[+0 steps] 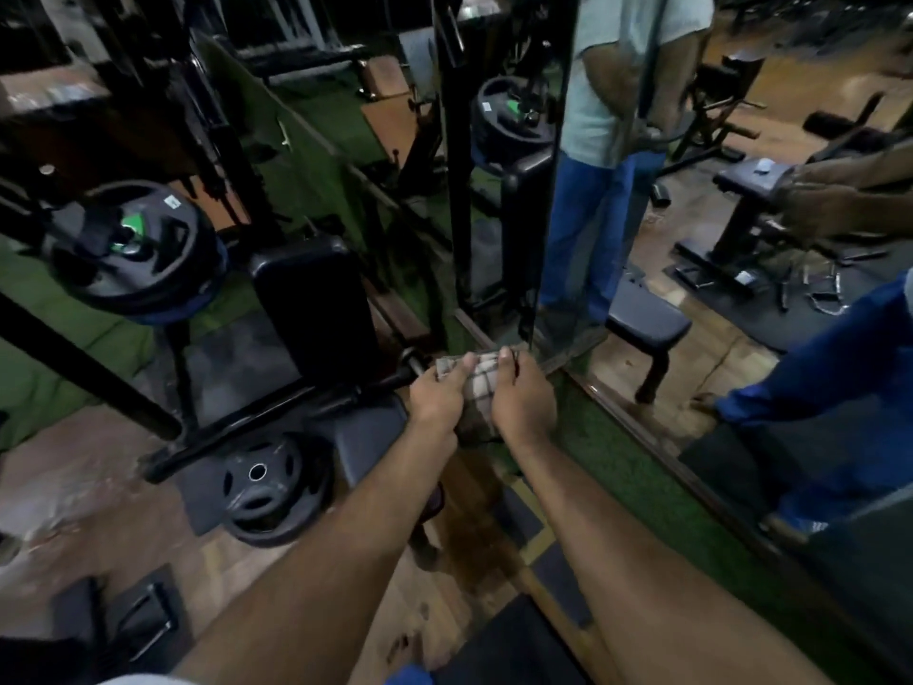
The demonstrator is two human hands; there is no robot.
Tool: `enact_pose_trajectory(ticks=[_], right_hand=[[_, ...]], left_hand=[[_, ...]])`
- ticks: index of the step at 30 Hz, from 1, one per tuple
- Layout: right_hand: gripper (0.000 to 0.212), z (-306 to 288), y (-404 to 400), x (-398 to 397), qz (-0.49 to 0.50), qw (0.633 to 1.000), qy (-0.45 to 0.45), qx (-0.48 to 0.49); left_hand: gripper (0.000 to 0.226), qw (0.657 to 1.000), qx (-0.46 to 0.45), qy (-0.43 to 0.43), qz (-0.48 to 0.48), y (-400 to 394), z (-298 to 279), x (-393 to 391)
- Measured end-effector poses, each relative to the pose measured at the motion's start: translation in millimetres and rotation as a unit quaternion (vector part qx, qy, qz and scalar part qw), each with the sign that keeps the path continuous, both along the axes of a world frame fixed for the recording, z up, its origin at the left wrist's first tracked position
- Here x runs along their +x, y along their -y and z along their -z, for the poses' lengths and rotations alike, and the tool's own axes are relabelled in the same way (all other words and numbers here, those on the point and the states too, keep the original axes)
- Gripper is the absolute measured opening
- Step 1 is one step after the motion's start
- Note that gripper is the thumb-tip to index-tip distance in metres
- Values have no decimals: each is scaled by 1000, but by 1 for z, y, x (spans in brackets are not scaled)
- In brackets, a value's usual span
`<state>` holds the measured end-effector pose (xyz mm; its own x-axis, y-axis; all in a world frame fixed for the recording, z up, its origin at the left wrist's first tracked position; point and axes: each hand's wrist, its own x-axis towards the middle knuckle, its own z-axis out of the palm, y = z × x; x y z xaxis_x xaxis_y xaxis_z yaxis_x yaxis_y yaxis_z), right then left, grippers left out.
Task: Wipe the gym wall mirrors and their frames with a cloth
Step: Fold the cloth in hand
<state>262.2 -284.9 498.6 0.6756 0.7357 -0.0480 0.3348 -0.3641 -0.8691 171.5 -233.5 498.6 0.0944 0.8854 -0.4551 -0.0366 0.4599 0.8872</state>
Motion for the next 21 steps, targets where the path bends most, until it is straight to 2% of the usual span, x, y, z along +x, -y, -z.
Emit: enact_pose_trajectory(ticks=[3, 5, 9, 11, 14, 17, 19, 21], right_hand=[[46, 18, -34, -31, 27, 998, -48, -16], [47, 34, -58, -47, 26, 996, -77, -31], [50, 68, -118, -84, 48, 988, -137, -60], [49, 85, -145, -99, 73, 984, -150, -67], [49, 110, -173, -112, 107, 981, -147, -75], [52, 155, -187, -120, 88, 978, -156, -106], [54, 198, -190, -124, 77, 967, -202, -131], [51, 240, -193, -132, 92, 939, -295, -152]], left_hand=[[24, 998, -19, 16, 51, -33, 18, -40], [17, 995, -25, 20, 96, -58, 39, -65], [7, 996, -35, 20, 84, -113, 70, -99], [9, 995, -51, 18, 86, -135, 87, -111], [25, 984, -113, 18, 135, -160, 128, -132], [16, 979, -144, 4, 147, -172, 174, -151], [11, 982, -143, -16, 124, -176, 208, -157], [16, 982, -159, -38, 93, -180, 243, -166]])
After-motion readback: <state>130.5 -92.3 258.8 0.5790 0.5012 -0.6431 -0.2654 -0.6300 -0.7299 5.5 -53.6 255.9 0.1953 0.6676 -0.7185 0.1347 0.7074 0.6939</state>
